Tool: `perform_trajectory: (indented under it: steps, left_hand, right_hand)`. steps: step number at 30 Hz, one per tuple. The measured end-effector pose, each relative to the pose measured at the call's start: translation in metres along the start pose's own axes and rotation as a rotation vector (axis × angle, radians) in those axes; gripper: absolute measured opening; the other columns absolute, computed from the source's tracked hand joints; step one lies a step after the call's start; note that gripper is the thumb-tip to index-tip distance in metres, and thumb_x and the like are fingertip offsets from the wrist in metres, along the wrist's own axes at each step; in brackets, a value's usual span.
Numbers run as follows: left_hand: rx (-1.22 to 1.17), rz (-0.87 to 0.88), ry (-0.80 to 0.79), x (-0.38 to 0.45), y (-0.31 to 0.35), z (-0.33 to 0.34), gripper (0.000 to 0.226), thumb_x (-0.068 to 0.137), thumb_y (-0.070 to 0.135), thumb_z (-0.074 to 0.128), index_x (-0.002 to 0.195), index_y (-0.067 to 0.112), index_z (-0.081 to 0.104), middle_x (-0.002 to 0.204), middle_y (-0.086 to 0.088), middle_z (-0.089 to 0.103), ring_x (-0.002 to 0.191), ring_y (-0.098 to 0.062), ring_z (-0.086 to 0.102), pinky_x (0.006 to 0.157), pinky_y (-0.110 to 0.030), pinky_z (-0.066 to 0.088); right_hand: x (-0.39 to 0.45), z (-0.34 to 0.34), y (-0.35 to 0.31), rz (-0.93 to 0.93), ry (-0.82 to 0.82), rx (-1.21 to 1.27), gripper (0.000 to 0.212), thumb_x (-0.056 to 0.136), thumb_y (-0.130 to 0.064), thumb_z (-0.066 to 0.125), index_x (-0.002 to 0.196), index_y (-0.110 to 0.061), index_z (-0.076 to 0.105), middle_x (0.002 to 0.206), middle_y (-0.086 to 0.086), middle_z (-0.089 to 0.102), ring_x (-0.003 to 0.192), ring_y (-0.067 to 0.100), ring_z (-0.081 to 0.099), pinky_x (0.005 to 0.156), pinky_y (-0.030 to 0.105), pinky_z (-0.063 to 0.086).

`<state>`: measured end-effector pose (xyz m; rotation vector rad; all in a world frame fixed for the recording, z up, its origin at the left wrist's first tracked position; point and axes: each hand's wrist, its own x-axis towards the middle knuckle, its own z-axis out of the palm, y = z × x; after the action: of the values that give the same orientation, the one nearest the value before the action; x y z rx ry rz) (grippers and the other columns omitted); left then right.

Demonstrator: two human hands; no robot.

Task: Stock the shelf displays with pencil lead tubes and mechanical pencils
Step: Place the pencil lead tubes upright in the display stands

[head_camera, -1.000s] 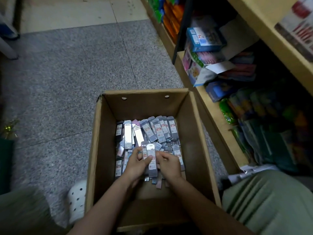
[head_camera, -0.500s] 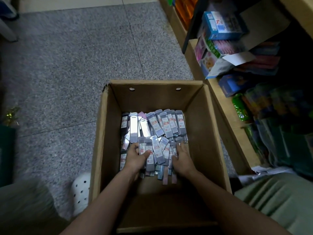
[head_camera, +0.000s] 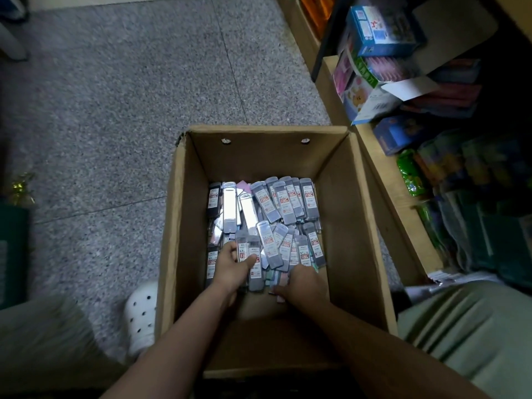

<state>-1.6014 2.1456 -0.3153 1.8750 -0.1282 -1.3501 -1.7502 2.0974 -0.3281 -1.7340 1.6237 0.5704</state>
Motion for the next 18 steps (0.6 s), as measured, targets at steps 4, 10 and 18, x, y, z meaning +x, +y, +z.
perform_trajectory:
  steps: [4, 10, 18]
  left_hand:
    - [0.023, -0.012, -0.003, 0.000, -0.004, 0.001, 0.032, 0.085, -0.002, 0.067, 0.113, 0.006, 0.054, 0.118, -0.022, 0.064, 0.108, -0.036, 0.063, 0.094, -0.051, 0.052]
    - [0.118, -0.034, -0.011, -0.001, -0.014, -0.001, 0.036, 0.086, 0.004, 0.069, 0.116, 0.008, 0.049, 0.110, -0.018, 0.056, 0.091, -0.029, 0.058, 0.077, -0.039, 0.050]
    - [0.186, -0.028, -0.007, 0.003, -0.018, -0.003, 0.044, 0.086, 0.006, 0.070, 0.125, 0.006, 0.049, 0.114, -0.017, 0.059, 0.093, -0.027, 0.057, 0.079, -0.036, 0.050]
  right_hand:
    - [0.005, 0.010, -0.004, 0.119, -0.009, 0.171, 0.052, 0.075, -0.042, 0.079, 0.113, -0.011, 0.064, 0.113, 0.006, 0.067, 0.105, 0.020, 0.063, 0.078, 0.027, 0.049]
    - [0.012, 0.013, -0.002, 0.227, -0.107, 0.409, 0.041, 0.078, -0.026, 0.078, 0.111, -0.004, 0.067, 0.112, 0.012, 0.069, 0.092, 0.019, 0.064, 0.073, 0.028, 0.055]
    - [0.006, 0.006, -0.005, 0.258, -0.248, 0.575, 0.029, 0.077, -0.009, 0.080, 0.100, -0.003, 0.063, 0.089, 0.012, 0.069, 0.074, 0.021, 0.068, 0.066, 0.034, 0.060]
